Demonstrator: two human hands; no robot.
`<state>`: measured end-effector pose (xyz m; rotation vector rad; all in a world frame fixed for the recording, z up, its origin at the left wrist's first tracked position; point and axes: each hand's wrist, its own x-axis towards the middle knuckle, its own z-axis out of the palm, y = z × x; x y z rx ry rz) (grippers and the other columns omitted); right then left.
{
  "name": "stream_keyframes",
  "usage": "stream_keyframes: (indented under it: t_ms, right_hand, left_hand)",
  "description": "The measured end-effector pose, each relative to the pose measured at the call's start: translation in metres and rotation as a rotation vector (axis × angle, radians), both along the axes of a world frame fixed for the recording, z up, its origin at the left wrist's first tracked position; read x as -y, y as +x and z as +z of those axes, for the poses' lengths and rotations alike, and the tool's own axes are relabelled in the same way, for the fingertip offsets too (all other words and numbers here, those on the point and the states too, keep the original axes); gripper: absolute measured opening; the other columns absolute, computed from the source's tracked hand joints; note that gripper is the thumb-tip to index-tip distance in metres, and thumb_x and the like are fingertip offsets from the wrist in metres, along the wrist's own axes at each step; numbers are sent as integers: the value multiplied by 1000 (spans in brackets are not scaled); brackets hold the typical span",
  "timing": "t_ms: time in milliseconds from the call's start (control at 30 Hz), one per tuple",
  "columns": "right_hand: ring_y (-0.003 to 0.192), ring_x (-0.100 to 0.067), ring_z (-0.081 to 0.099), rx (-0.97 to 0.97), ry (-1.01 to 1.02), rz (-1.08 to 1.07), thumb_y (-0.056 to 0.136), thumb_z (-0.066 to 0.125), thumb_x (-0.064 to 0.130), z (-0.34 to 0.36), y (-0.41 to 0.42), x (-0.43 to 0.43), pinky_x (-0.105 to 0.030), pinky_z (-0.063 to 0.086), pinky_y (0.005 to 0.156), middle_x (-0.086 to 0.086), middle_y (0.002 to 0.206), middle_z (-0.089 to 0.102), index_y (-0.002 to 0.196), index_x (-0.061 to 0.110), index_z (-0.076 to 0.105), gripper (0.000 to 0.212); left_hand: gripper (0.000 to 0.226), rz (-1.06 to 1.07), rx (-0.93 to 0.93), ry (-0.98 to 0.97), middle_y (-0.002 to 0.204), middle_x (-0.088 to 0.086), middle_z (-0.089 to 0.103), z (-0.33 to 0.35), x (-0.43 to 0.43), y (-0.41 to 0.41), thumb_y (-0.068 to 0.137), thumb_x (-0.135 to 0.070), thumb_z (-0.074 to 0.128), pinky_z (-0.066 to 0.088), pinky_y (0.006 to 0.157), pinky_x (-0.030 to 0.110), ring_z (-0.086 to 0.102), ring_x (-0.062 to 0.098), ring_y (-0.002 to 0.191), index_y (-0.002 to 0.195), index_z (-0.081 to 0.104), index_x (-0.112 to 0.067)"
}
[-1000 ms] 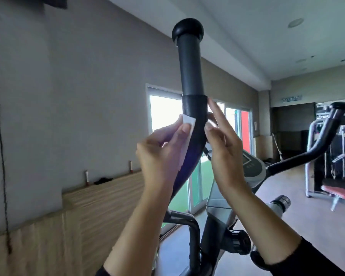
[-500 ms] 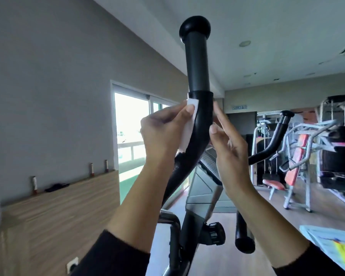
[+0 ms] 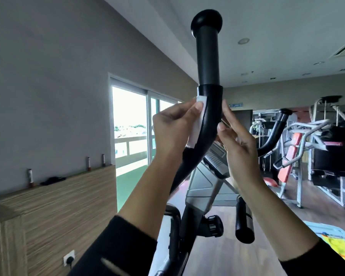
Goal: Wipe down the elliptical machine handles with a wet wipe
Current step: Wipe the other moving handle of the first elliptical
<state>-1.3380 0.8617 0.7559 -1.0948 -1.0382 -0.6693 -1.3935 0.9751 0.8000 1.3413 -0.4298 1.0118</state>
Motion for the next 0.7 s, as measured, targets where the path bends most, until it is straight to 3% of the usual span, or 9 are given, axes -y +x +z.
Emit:
stream_keyframes:
  t_ms: [133, 233, 367, 500, 567, 700]
  right_hand:
    - [118, -2, 57, -14, -50, 21, 96, 52, 10, -2, 0, 6, -30, 44, 104, 20, 133, 57, 138, 31, 45, 47]
    - [118, -6, 58, -10, -62, 7, 97, 52, 15, -4, 3, 6, -32, 44, 105, 10, 142, 51, 136, 37, 45, 46]
    - [128, -10, 51, -22, -61, 70, 97, 53, 19, -5, 6, 4, -36, 40, 107, 7, 145, 48, 134, 42, 48, 44]
    - [131, -10, 49, -18, -77, 116, 97, 52, 17, -4, 7, 7, -26, 44, 102, 5, 143, 50, 134, 41, 48, 44]
    - [131, -11, 48, -16, -94, 101, 96, 51, 18, -4, 8, 8, -28, 43, 105, 3, 145, 49, 132, 44, 47, 44]
    - [128, -14, 53, -25, -93, 95, 93, 53, 23, -4, 8, 8, -35, 43, 107, -9, 142, 52, 127, 53, 50, 45]
  left_hand:
    - [15, 117, -4, 158, 88, -4, 74, -30, -13, -4, 83, -11, 72, 52, 66, 14, 70, 3, 78, 98, 75, -9]
    - [17, 155, 29, 185, 87, 2, 72, -47, -20, -8, 78, -4, 75, 48, 66, 10, 69, 0, 78, 95, 75, -3]
    - [18, 316, 116, 138, 86, -1, 73, -34, 2, -2, 83, -12, 73, 52, 68, 15, 68, 1, 80, 100, 75, -6]
    - [15, 358, 131, 115, 80, -3, 72, -41, 9, -2, 86, -25, 70, 55, 67, 30, 67, 10, 79, 97, 77, -15]
    - [11, 400, 133, 138, 78, -7, 71, -54, 5, -5, 85, -25, 71, 53, 66, 27, 66, 8, 78, 95, 75, -22]
    - [9, 335, 129, 40, 84, -7, 73, -49, 9, -3, 80, -17, 76, 52, 72, 20, 68, 4, 82, 89, 77, -17]
